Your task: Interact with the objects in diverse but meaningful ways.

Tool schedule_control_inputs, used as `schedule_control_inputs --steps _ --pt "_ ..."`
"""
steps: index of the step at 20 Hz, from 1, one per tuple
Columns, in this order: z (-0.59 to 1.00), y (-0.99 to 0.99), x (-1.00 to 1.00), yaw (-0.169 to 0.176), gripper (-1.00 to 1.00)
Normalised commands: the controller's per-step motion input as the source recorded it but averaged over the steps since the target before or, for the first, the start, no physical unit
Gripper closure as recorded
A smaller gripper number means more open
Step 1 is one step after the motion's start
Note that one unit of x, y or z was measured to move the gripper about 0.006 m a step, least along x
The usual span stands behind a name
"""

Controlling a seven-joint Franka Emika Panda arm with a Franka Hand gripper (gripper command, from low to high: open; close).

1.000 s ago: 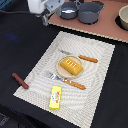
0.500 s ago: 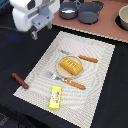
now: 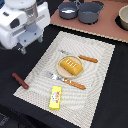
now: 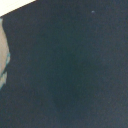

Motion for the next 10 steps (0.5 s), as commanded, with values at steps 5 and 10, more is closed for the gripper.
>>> schedule_control_inputs --steps 5,10 --pt "0.00 -0.66 0.28 -0.037 -1.00" --pt "0.00 -0.41 0.48 -0.036 -1.00"
